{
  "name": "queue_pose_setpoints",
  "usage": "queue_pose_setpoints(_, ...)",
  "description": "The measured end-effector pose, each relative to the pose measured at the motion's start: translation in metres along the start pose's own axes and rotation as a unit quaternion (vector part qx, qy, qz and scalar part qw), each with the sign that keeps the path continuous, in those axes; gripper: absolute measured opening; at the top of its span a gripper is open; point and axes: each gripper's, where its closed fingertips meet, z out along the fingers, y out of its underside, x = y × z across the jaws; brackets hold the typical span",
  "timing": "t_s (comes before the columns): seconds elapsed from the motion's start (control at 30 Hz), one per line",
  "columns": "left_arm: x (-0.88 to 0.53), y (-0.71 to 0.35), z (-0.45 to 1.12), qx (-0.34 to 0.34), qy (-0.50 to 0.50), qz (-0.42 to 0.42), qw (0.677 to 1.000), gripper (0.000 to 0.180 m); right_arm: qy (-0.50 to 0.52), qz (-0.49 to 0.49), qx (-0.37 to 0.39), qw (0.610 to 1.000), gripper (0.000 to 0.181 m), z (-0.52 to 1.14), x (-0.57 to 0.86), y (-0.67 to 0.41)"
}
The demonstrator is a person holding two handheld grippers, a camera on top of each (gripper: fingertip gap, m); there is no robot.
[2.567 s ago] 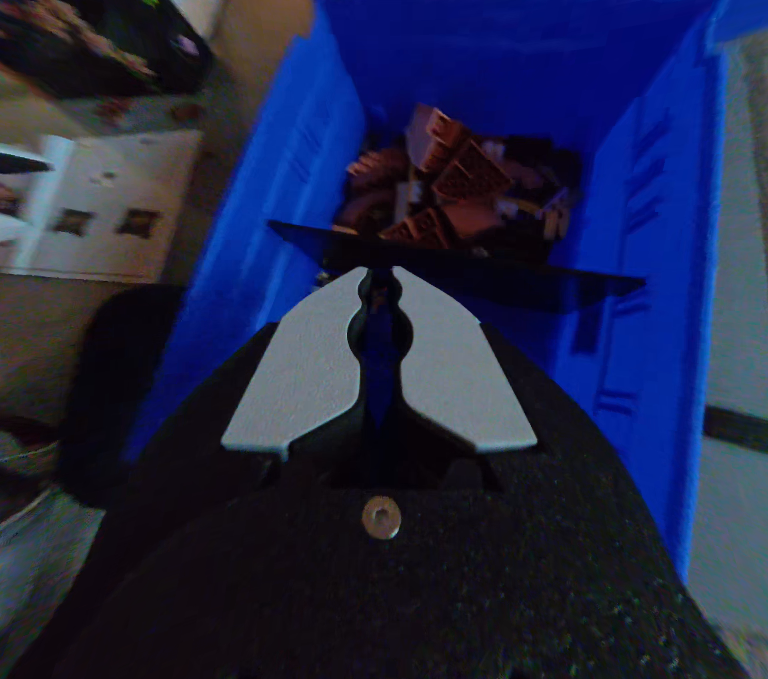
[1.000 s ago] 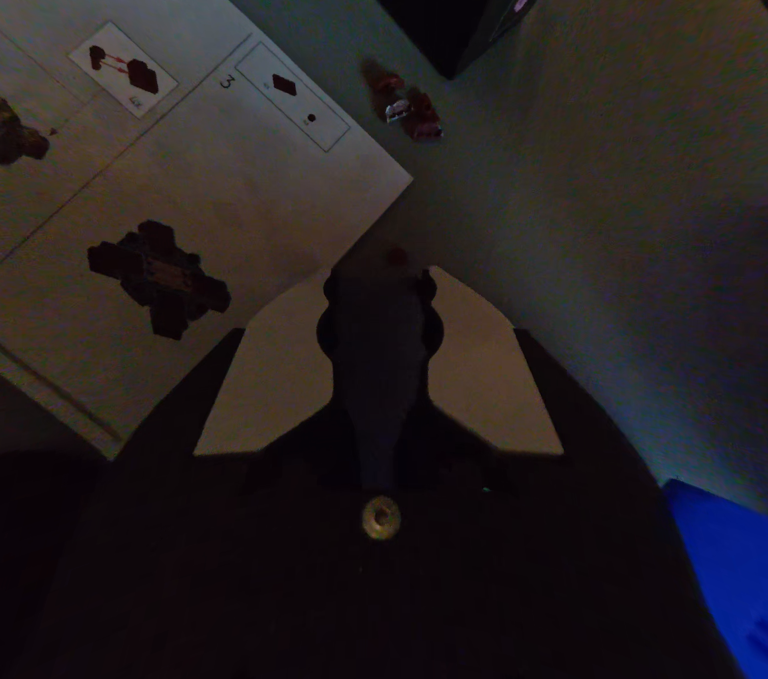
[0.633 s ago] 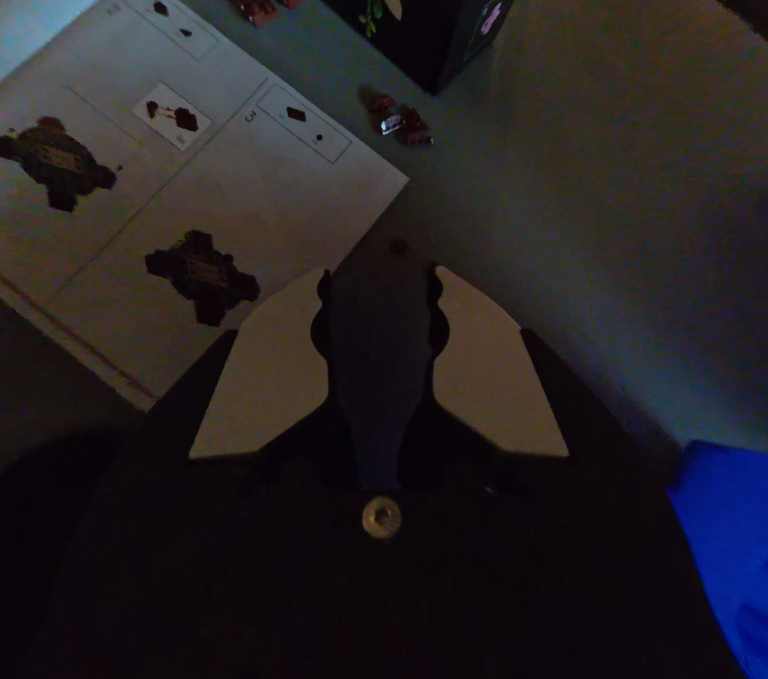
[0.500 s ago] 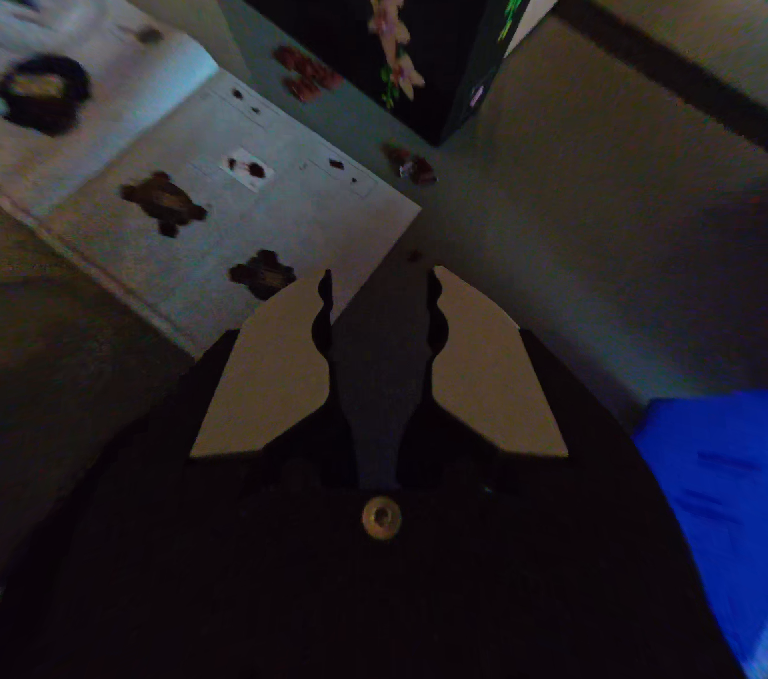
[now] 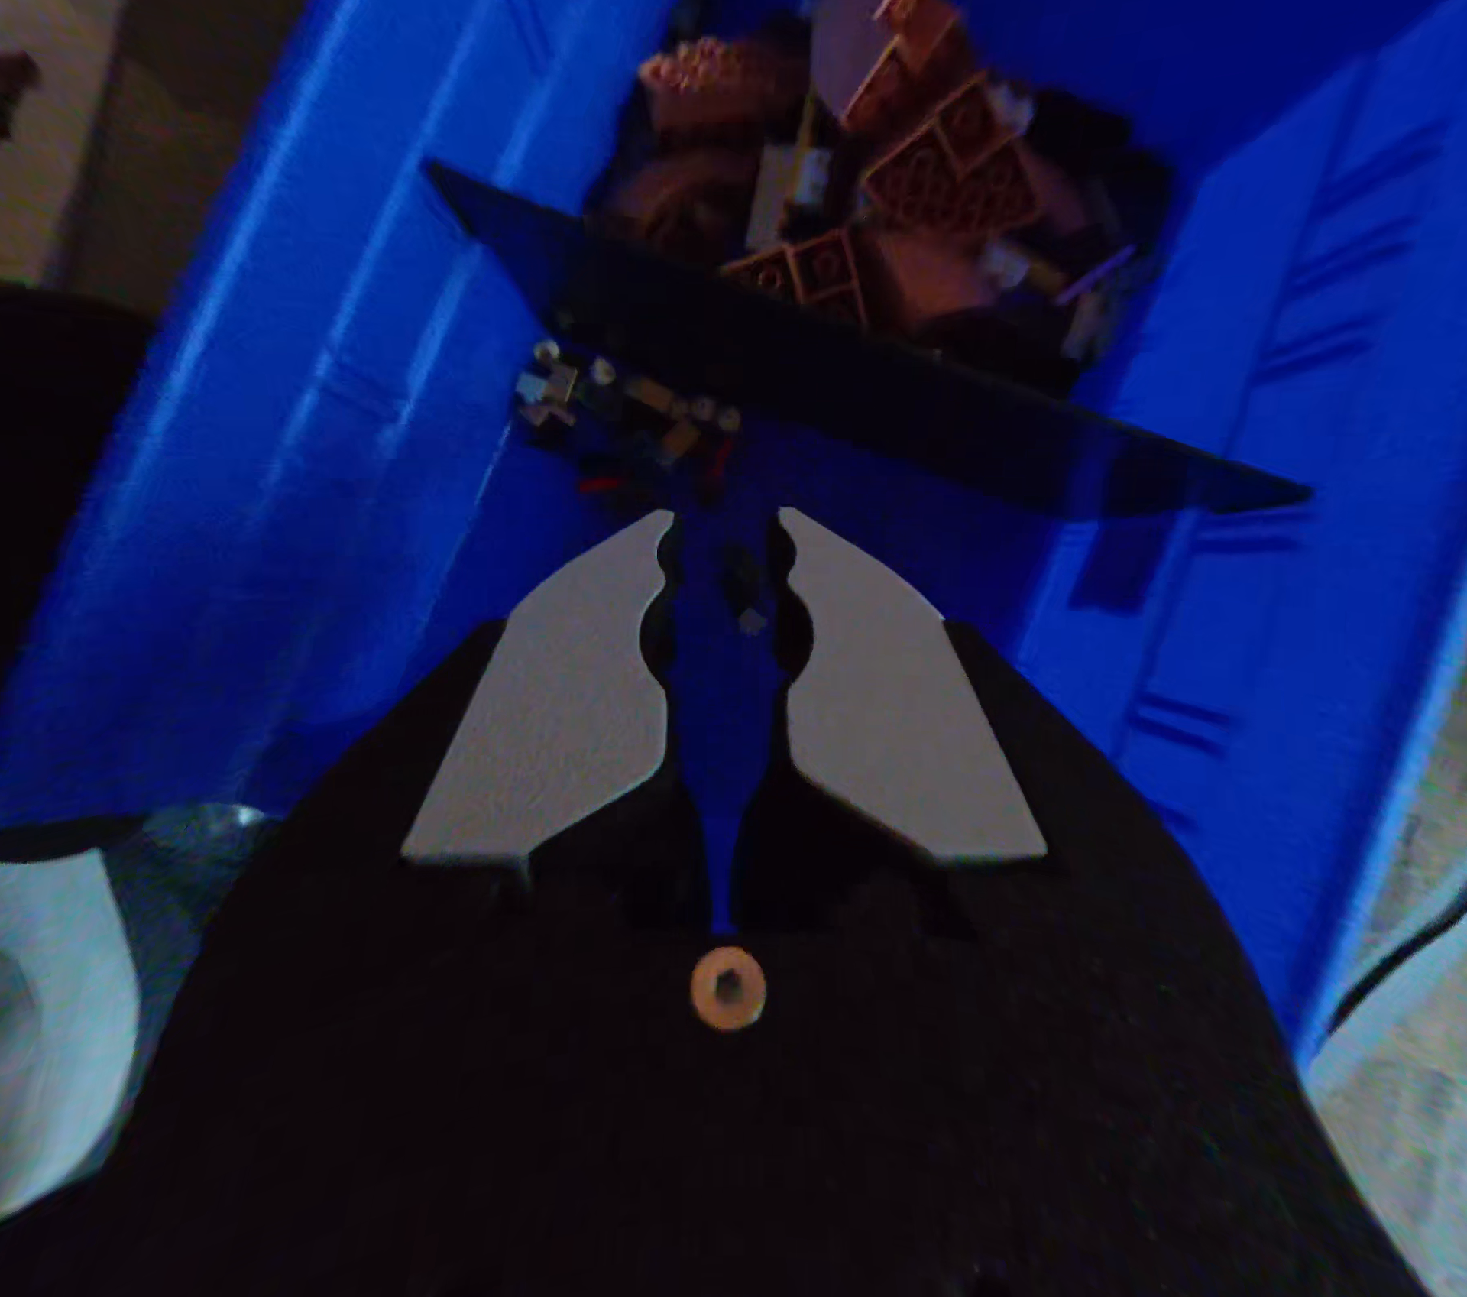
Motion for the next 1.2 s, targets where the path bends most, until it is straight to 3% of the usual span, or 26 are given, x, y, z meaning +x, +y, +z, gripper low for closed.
queue_pose_setpoints(0.23,0.001,-0.001,0.005,-0.014,-0.025,0.005,1.0,0.044,-0.025,-0.12,-0.071,0.99,0.019,0.036,-0.004,0.019)
queue_pose_setpoints(0.63,0.0,0.002,0.012,-0.029,-0.032,0.004,0.999,0.044,-0.058,-0.113,-0.069,0.99,0.019,0.05,-0.006,0.02)
queue_pose_setpoints(0.97,-0.002,0.001,0.011,-0.028,-0.034,0.008,0.999,0.044,-0.073,-0.102,-0.064,0.99,0.007,0.05,-0.01,0.021)
queue_pose_setpoints(1.2,-0.007,0.001,0.0,-0.013,-0.038,0.002,0.999,0.044,-0.076,-0.085,0.019,0.993,0.007,0.008,-0.008,0.0)
